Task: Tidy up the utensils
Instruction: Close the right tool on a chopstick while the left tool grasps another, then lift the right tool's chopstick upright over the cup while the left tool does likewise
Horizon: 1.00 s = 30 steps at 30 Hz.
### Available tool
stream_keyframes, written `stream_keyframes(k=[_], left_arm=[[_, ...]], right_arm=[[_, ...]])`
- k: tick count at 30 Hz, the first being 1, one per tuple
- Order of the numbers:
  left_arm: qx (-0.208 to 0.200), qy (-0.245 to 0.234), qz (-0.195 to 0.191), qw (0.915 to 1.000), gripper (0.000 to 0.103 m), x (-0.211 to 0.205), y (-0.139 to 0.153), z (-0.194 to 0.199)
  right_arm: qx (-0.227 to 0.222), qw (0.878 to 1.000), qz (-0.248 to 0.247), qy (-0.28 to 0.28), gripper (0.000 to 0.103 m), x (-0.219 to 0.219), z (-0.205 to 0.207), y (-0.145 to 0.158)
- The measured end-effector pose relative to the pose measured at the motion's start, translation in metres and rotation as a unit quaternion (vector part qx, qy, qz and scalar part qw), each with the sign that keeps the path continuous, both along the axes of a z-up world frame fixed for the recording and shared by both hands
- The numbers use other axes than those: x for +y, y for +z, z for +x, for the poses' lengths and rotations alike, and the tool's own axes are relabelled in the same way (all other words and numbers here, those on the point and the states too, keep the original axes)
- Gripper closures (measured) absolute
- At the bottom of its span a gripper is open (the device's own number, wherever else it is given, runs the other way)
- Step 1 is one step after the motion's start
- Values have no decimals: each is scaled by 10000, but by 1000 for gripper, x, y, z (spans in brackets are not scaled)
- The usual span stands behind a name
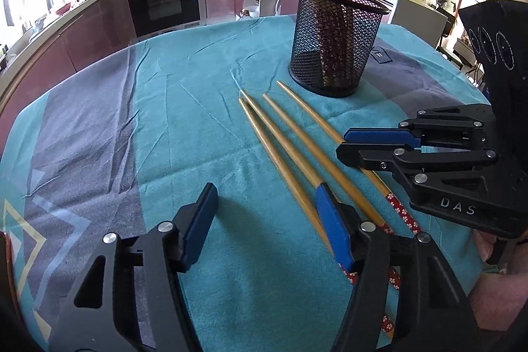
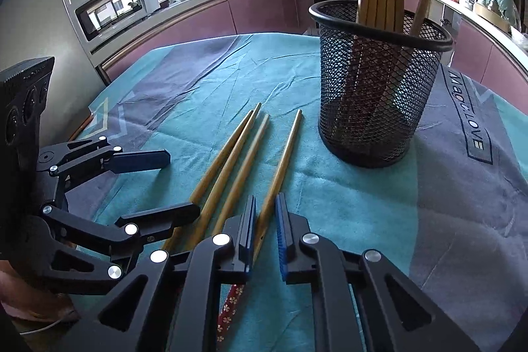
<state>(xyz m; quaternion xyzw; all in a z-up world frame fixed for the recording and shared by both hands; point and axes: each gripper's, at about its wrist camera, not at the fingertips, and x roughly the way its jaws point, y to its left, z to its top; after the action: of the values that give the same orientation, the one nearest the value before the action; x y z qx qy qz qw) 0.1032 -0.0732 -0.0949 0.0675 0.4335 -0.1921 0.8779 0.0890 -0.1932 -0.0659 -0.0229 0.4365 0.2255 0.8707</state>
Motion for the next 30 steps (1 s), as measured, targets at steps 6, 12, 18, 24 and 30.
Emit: stream_keyframes(k=[6,12,18,24,30], left_arm=[[-24,25,157,9999,63,-5,1,7],[10,164,57,9998,85,-4,2,12],[75,361,-160,9992,95,1,2,16],[25,461,-384,9982,95,11,10,15],[-198,371,-995,9941,95,25,41,12]], right_arm=[[-44,9999,-90,0,93,3,3,-1],[-65,9999,-142,26,93,7,8,-2],[-28,10000,2,-30,98,3,10,-2],[-96,9995,282,-39,98,-9,9,8],[-381,9970,672,17,98,-23,3,33]])
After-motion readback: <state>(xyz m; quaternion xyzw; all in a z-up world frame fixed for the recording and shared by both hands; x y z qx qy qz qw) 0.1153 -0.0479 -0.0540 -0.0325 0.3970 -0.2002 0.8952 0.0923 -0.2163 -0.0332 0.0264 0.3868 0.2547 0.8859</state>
